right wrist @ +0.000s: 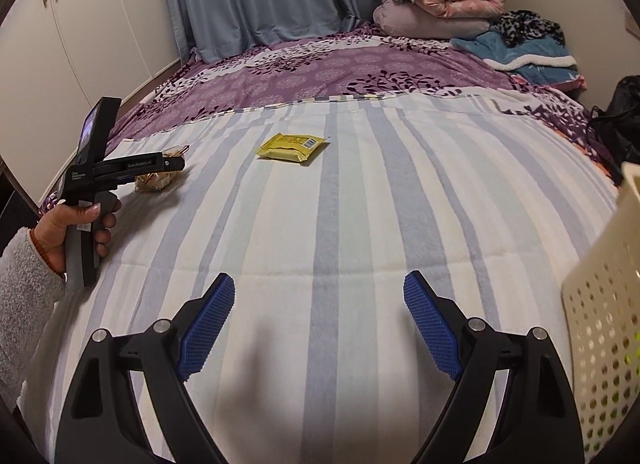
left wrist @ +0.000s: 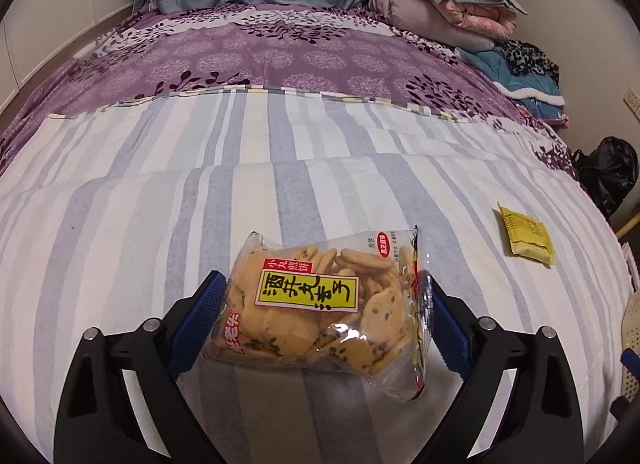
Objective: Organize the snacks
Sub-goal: 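Grasp the yellow barcode snack packet with right tool while left tool holds cracker bag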
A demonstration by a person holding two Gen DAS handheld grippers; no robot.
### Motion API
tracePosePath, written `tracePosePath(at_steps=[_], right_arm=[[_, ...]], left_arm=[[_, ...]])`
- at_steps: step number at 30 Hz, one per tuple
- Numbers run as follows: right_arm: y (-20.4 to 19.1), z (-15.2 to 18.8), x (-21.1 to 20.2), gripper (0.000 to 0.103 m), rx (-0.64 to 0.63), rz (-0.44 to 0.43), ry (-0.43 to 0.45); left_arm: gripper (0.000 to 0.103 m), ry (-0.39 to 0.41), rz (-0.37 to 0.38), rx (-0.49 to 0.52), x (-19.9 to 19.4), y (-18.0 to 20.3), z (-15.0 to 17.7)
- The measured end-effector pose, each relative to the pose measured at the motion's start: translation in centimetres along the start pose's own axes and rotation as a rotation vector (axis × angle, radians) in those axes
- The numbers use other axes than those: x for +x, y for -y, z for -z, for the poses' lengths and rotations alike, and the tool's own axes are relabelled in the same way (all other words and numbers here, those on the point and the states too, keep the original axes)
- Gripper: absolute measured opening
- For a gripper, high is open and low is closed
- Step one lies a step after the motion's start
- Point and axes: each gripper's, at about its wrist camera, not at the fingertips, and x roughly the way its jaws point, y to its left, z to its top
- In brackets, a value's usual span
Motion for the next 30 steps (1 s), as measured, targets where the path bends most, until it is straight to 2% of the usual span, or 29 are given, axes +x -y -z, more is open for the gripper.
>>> tracePosePath(at_steps=[3, 9, 22, 30], right_arm=[[-0.3, -1.3, 1.3, 0.086, -0.019, -0.007, 0.007], [-0.9, -4.5, 4.8, 0.086, -0.090, -0.018, 0.016], [-1.6, -13.7, 15.6, 0.086, -0.109, -0.123, -0.076], [-2.7, -14.8, 18.9, 0.086, -0.132, -0.206, -0.162]], left_arm=[[0.089, 0.014, -0.004, 0.008, -0.3, 0.2, 0.1], [0.088, 0.046, 0.005, 0.003, -1.5, 0.1, 0.6], [0.088, 0.078, 0.040, 0.020, -5.5, 0.9, 2.8], [0.089, 0.080, 0.052, 0.029, -6.4, 1.5, 3.8]])
